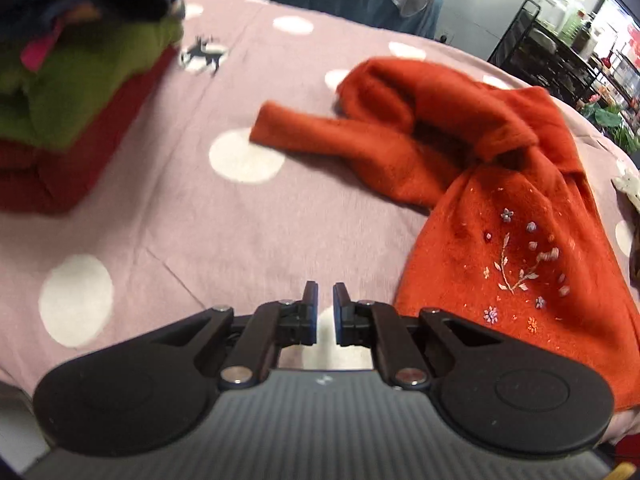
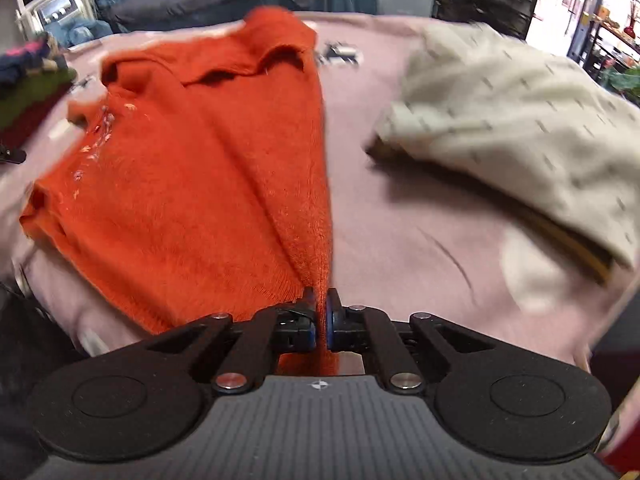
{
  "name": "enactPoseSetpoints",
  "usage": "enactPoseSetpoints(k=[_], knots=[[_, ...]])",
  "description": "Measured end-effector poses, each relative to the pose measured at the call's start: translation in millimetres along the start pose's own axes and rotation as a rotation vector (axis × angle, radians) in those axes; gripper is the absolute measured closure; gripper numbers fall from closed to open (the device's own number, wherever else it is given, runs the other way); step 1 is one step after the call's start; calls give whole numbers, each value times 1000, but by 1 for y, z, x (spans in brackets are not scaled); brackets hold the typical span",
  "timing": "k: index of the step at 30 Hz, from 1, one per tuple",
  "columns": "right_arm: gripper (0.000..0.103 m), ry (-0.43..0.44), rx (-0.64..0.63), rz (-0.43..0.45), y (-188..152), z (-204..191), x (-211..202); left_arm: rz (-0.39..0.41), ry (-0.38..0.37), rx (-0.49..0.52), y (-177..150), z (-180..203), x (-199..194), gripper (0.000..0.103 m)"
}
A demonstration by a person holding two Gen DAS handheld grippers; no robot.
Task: Fold small clothes
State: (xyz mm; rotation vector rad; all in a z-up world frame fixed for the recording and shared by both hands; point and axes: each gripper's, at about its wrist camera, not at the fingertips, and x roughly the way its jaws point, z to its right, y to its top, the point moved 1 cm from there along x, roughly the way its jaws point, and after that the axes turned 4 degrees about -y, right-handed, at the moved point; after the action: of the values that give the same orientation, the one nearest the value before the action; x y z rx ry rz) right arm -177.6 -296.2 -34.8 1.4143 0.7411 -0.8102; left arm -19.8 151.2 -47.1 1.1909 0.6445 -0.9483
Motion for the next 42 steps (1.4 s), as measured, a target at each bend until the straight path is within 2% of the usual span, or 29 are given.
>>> enactPoseSetpoints(k=[1, 2, 3, 4, 5, 7, 8, 12, 15, 16, 17, 18, 19, 20, 22, 24, 26, 31, 34, 36, 39, 40, 42], knots=[[92, 4, 31, 7, -2, 3, 0, 11, 17, -12, 2, 0, 3, 87], [70, 4, 50, 12, -1, 4, 1, 27, 30, -13, 6, 2, 5, 70], [58, -12, 50, 21, 2, 4, 3, 49, 26, -8, 11, 5, 6, 59], [35, -63, 36, 44, 7, 0, 4, 76, 16, -6, 16, 9, 7, 38], [21, -115, 10, 79, 13, -4, 2, 93, 10, -7, 21, 13, 8, 25], [6, -175, -47, 159, 26, -15, -4, 114, -11, -7, 32, 21, 15, 21], [4, -181, -62, 189, 33, -19, -6, 116, -21, -17, 37, 23, 20, 21], [1, -108, -99, 244, 49, -40, -10, 113, -61, -128, 57, 25, 54, 24], [1, -69, -118, 232, 45, -55, -6, 115, -90, -139, 68, 36, 83, 31], [1, -59, -114, 228, 41, -59, -5, 105, -72, -125, 70, 41, 95, 38], [1, -47, -103, 223, 41, -62, -4, 87, -59, -119, 72, 46, 106, 56], [1, -32, -93, 218, 41, -64, -3, 79, -67, -121, 73, 50, 116, 62], [1, -16, -87, 213, 40, -67, -3, 106, -67, -114, 73, 54, 119, 68], [1, -7, -86, 211, 40, -70, -4, 121, -67, -97, 73, 58, 120, 89], [1, -3, -93, 212, 42, -75, -3, 129, -96, -102, 76, 57, 115, 91], [1, 6, -109, 210, 48, -78, 0, 184, -132, -154, 78, 45, 95, 91], [1, 11, -131, 216, 52, -82, 5, 259, -125, -187, 84, 29, 65, 92], [10, 37, -210, 245, 74, -98, 19, 588, 159, -144, 99, 1, -47, 92], [10, 86, -261, 293, 91, -117, 25, 738, 281, -126, 106, -7, -109, 92], [11, 126, -306, 332, 105, -135, 27, 816, 321, -132, 107, -11, -140, 92], [11, 178, -396, 394, 122, -169, 34, 868, 413, -109, 109, -10, -164, 91], [11, 182, -432, 406, 127, -182, 39, 866, 412, -115, 110, -11, -165, 91], [14, 189, -515, 438, 133, -208, 51, 807, 334, -111, 111, -8, -161, 91]])
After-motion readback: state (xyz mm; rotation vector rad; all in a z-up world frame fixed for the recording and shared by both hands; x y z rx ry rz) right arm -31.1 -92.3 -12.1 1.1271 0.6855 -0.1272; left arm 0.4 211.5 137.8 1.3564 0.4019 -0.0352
